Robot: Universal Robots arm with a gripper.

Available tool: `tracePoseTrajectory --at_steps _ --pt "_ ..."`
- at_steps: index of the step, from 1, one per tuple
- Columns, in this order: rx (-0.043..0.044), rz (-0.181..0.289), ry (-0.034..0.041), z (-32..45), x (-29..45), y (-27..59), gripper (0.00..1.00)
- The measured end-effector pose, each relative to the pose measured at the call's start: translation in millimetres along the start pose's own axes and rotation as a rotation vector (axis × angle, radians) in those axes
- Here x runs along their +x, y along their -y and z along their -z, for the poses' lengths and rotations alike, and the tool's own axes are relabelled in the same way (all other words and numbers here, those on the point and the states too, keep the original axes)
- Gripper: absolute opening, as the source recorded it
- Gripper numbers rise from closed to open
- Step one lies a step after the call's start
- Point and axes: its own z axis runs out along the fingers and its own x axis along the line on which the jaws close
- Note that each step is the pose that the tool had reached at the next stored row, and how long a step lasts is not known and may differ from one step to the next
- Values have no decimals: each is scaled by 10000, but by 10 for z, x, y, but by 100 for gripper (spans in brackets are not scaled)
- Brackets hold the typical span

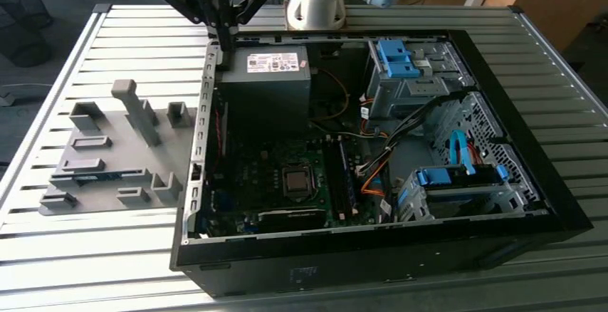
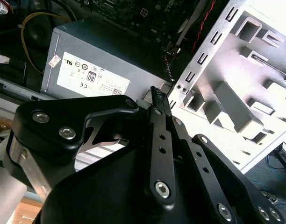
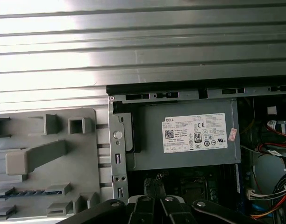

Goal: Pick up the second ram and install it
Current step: 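Reach for the second ram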

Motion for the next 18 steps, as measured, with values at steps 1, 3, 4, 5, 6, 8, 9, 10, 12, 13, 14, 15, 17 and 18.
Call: tracePoseTrajectory --at_steps 1,3,4,5,6,8,9,10,12,13,14,15,17,18 --pt "0 0 0 0 2 0 11" --pt "-1 0 0 -1 7 1 11" --pt "0 0 0 -1 10 1 11" --pt "0 0 -1 -1 13 1 11" --pt "0 0 -1 -1 15 1 11" --pt "1 0 -2 -1 20 2 11" --pt "0 0 -1 -1 23 2 11" --pt "1 0 -2 -1 26 2 11" --pt "0 -1 -1 -1 34 3 11" --pt "0 0 -1 -2 38 3 11" --pt "0 0 -1 -2 43 3 11" --pt "0 0 -1 -2 50 4 11" --pt "0 0 -1 -2 65 5 11" --pt "0 0 -1 -2 73 6 11"
